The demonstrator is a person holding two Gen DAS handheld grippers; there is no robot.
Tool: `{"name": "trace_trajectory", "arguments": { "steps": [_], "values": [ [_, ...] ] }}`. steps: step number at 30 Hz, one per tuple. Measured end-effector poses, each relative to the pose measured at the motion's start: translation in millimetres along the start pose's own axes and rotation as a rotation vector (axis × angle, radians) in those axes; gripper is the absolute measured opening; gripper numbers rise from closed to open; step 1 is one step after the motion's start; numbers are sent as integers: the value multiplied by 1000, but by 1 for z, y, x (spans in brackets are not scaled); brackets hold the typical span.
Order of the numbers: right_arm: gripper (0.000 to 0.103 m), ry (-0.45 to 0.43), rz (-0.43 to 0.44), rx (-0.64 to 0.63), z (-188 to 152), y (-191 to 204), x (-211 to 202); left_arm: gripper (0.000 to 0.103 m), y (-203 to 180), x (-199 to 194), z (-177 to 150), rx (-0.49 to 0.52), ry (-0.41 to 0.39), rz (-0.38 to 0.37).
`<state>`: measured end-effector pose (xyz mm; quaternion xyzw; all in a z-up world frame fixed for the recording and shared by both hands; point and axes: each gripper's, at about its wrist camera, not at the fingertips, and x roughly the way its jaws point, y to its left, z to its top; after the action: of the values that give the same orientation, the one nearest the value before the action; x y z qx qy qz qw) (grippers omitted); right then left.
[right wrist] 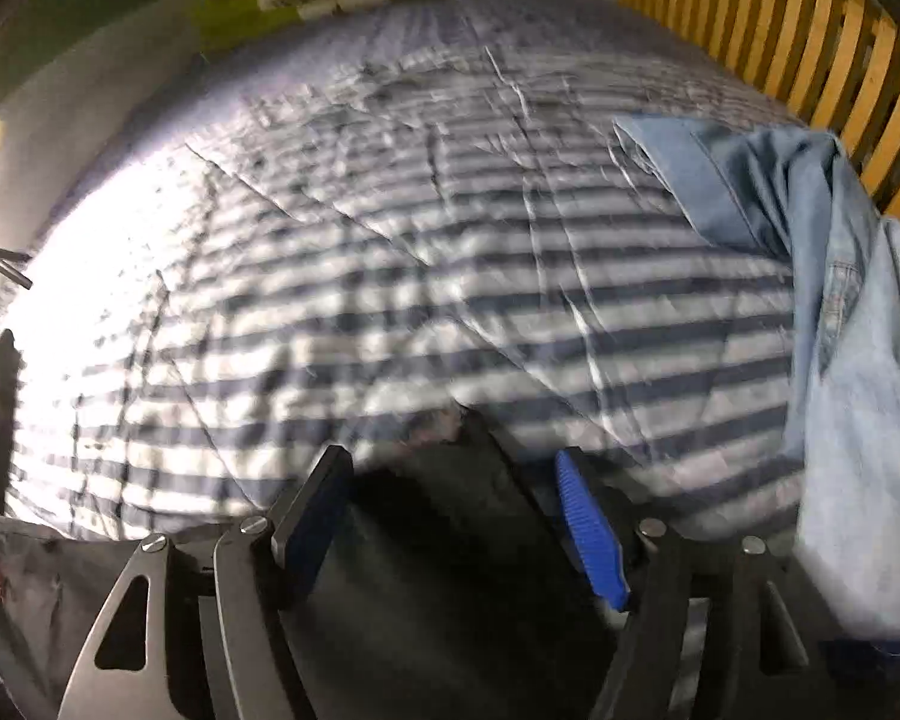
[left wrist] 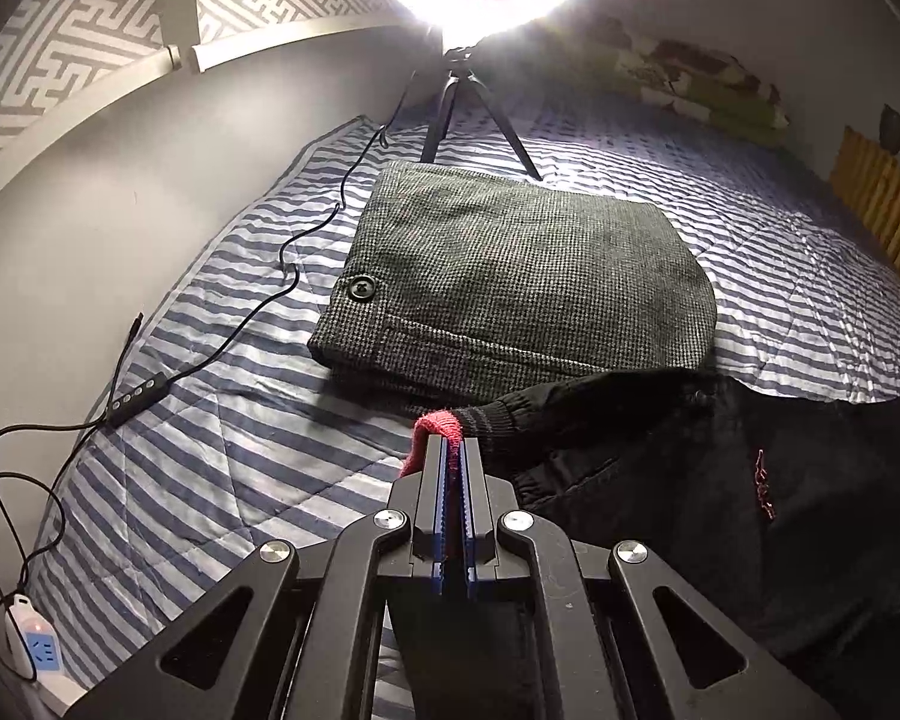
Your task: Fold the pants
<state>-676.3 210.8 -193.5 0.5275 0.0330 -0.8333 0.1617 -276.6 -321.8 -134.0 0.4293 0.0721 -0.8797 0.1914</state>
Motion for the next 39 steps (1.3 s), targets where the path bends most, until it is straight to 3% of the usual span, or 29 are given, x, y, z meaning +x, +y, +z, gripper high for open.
{"name": "trace_trajectory", "arguments": {
  "steps": [1,2,3,4,5,11,14,16,19,21,23,25,26,28,31,33,39],
  "values": [
    [55,-11,-15,-2,-1,3,0,4,0,-2,0,0,-5,0],
    [32,-38,-48,-27,-4,9,-2,4,-1,-5,0,-2,-15,-3],
    [23,-49,-57,-51,-5,15,-4,4,0,-9,0,-6,-25,-5],
    [7,-59,-45,-61,-7,18,-8,4,1,-15,0,-11,-41,-9],
    [6,-76,-22,-55,-9,19,-17,4,1,-21,1,-16,-59,-12],
    [6,-320,-23,-26,-7,11,-104,3,-1,-54,20,-23,-158,-34],
    [6,-442,-79,-48,12,14,-129,4,-17,-43,35,-1,-166,-22],
    [6,-464,-117,-48,27,18,-129,4,-28,-30,42,14,-159,-3],
    [7,-431,-225,-83,45,27,-101,4,-44,2,49,39,-121,47],
    [12,-335,-286,-97,53,30,-70,4,-50,26,49,61,-65,69],
    [24,-244,-276,-74,54,25,-48,8,-52,43,46,77,-12,81],
    [36,-204,-287,-62,48,19,-43,13,-49,48,44,88,18,80],
    [37,-201,-280,-54,46,15,-45,15,-45,47,43,80,30,75],
    [42,-204,-253,-39,41,8,-59,32,-37,35,42,55,23,60],
    [45,-229,-230,-7,34,-4,-91,33,-25,7,40,31,-7,43],
    [47,-241,-170,33,24,-12,-115,34,-14,-16,35,13,-16,18],
    [53,-259,-57,90,-33,-36,-186,42,19,-97,-2,-5,-54,-21]
  ]
}}
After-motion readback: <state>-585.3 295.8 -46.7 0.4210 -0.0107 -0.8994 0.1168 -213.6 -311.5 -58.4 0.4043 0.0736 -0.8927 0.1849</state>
